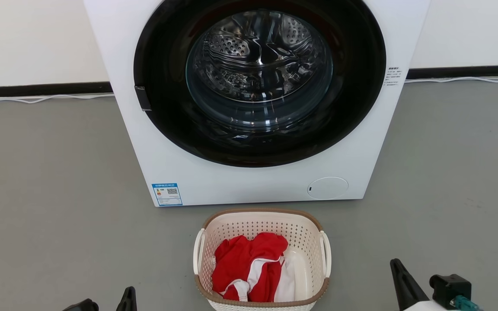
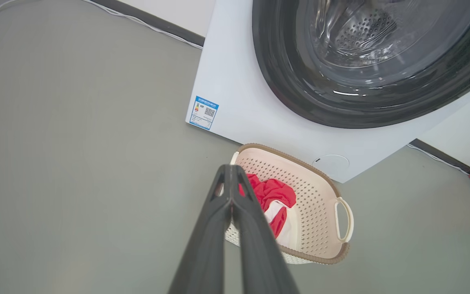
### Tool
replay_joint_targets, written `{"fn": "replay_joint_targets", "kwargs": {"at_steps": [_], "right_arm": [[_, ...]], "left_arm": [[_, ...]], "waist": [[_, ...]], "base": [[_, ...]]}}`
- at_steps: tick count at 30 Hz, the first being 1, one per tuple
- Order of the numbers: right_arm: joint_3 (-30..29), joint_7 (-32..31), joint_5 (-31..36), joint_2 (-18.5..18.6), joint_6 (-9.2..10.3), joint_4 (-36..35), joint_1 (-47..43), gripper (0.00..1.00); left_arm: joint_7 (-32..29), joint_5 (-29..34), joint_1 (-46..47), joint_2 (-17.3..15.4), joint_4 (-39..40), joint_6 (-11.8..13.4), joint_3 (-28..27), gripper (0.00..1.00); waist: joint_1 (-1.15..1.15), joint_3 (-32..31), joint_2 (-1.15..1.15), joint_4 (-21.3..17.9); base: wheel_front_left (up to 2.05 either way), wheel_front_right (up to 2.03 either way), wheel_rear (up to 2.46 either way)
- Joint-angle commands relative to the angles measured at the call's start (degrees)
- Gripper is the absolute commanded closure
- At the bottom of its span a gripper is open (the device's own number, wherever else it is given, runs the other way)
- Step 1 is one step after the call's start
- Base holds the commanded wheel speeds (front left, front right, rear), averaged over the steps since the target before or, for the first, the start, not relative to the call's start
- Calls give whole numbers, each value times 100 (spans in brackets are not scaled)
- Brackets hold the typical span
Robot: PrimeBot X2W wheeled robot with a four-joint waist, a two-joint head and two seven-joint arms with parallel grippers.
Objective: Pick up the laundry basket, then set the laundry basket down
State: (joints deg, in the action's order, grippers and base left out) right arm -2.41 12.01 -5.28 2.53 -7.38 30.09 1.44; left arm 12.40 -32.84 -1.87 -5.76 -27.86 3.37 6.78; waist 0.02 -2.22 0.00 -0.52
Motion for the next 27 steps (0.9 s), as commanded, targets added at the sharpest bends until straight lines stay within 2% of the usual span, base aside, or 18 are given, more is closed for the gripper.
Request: {"fn": "replay_joint_targets", "kwargs": {"at_steps": [1,27], "right_arm": [[-28,-53,-263,20,-1,-207,212,100],[-107,-467,-2255,23,-4,-548,265,100]], "left_arm": [[-36,-175,244,-35,190,-72,-90,100],[-471,-1535,376,41,472,-311,-380,100]], "waist": [[-2,5,0,2],[-2,61,0,14]], "base": [[0,0,0],[0,0,0]]}}
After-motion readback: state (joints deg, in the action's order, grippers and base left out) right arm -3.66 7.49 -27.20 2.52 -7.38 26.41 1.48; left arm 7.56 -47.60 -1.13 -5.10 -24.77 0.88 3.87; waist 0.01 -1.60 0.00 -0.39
